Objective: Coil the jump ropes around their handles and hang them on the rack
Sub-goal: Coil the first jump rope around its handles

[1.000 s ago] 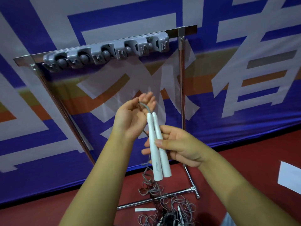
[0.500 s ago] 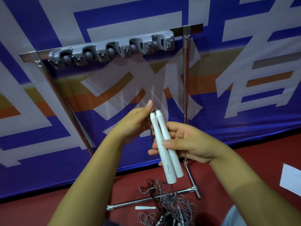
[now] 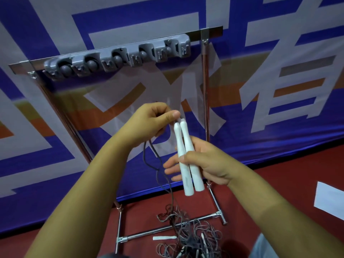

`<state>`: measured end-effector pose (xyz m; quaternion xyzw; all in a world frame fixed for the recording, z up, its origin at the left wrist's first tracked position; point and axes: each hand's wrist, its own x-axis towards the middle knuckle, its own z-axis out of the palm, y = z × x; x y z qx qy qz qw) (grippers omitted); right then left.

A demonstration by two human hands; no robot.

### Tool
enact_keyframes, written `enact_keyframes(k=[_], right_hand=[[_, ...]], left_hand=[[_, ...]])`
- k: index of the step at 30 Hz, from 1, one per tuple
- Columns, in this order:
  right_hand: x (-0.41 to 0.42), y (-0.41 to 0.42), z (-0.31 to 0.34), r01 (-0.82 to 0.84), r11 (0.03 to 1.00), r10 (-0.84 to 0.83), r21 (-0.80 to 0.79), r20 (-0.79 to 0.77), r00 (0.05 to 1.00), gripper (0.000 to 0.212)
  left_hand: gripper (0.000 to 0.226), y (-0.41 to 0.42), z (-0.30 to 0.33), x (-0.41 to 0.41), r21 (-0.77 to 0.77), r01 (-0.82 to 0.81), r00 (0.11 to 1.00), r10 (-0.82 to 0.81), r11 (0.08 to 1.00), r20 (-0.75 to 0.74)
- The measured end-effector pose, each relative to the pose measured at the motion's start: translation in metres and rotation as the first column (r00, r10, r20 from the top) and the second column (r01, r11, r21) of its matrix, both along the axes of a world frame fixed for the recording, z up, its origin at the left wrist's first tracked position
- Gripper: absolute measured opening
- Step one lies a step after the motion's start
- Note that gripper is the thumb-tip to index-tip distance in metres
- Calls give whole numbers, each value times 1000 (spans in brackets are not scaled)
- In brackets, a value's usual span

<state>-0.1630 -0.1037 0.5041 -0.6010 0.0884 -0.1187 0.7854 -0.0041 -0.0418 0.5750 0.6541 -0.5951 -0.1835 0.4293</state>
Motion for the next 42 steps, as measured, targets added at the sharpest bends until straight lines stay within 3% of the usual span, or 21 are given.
enact_keyframes(k=[5,7,9,11,15,17,20,22,24,26,31,36,40,42], right_hand=[[9,0,-6,257,948,-278,-189,-90,956,21],[10,0,-7,320,831,-413,-456,-118,903,28],[13,1,-6,422,674,-548,-606,-28,836,43],[18,4,-6,529,606,-606,-594,86,790,48],[32,9,-2,636,572,-660,-518,169,732,31],[37,6,-1,667,597,-674,-446,173,719,18],[37,-1,1,565,801,-560,-200,88,824,15],[34,-4,2,459,887,-450,-52,120,885,17],[28,-3,3,349,932,-361,92,186,914,18],[22,-3,3,271,953,-296,132,237,925,20],[11,-1,6,230,966,-252,119,243,936,20],[17,6,2,381,902,-366,-202,108,924,14],[18,5,1,350,825,-400,-444,-22,916,13],[18,5,2,335,822,-399,-460,-45,916,10]], left_hand=[[37,2,2,-8,38,-70,973,77,997,-217],[39,2,3,-12,66,-84,956,99,994,-275],[38,1,5,-18,80,-102,947,122,992,-297],[37,-1,6,-25,77,-109,942,127,991,-310],[36,-7,5,-37,66,-66,908,87,996,-409],[35,-7,5,-38,70,-34,881,63,997,-468],[30,-3,7,-30,107,4,844,54,994,-533],[26,1,7,-23,145,87,815,14,986,-579],[23,6,5,-17,167,167,782,-28,972,-623],[26,11,3,-12,172,195,778,-45,965,-627],[26,25,-7,-5,211,164,787,1,964,-617],[22,24,-14,-12,89,-23,849,66,996,-525],[20,21,-5,-19,16,-62,904,63,998,-423],[22,19,-1,-22,14,-49,894,50,999,-446]])
